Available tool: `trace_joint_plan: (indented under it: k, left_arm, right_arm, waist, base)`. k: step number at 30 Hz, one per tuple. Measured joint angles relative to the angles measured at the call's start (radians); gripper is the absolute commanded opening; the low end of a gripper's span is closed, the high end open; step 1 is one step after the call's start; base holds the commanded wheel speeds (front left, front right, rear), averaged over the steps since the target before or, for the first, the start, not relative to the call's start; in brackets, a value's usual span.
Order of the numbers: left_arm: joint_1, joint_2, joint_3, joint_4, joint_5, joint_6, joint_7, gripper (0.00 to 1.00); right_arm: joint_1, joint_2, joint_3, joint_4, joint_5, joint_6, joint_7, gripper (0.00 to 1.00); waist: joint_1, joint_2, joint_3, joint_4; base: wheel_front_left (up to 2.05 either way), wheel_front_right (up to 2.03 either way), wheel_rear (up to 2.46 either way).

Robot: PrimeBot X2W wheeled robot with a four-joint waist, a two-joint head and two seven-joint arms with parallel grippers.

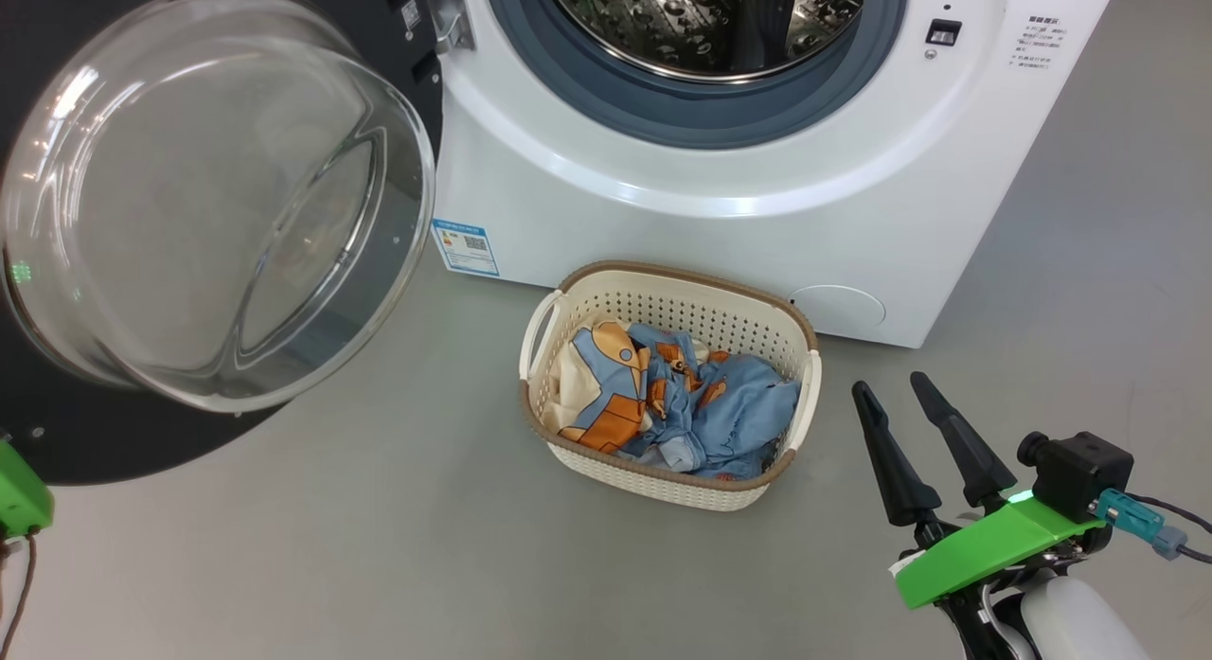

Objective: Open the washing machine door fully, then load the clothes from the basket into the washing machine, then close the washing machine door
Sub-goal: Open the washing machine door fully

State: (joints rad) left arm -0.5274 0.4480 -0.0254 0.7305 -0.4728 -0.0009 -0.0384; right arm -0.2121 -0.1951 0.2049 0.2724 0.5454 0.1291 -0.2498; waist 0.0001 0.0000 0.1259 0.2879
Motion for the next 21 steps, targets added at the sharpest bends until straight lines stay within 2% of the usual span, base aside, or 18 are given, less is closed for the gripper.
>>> trace_joint_plan:
  k: [11, 21]
  left_arm:
    - [-0.031, 0.002, -0.026, 0.103, 0.000, -0.030, -0.052, 0.00]
    - [-0.030, -0.001, -0.049, 0.114, 0.001, -0.049, -0.078, 0.00]
  right_arm:
    - [0.001, 0.001, 0.005, 0.014, 0.000, 0.000, 0.000, 1.00]
    - [0.004, 0.000, 0.004, 0.016, 0.002, 0.000, 0.000, 1.00]
  waist:
    - [0.0000, 0.0000, -0.031, -0.001]
    - [0.0000, 0.0000, -0.057, -0.005]
  base:
    - [0.00, 0.00, 0.00]
    - [0.00, 0.00, 0.00]
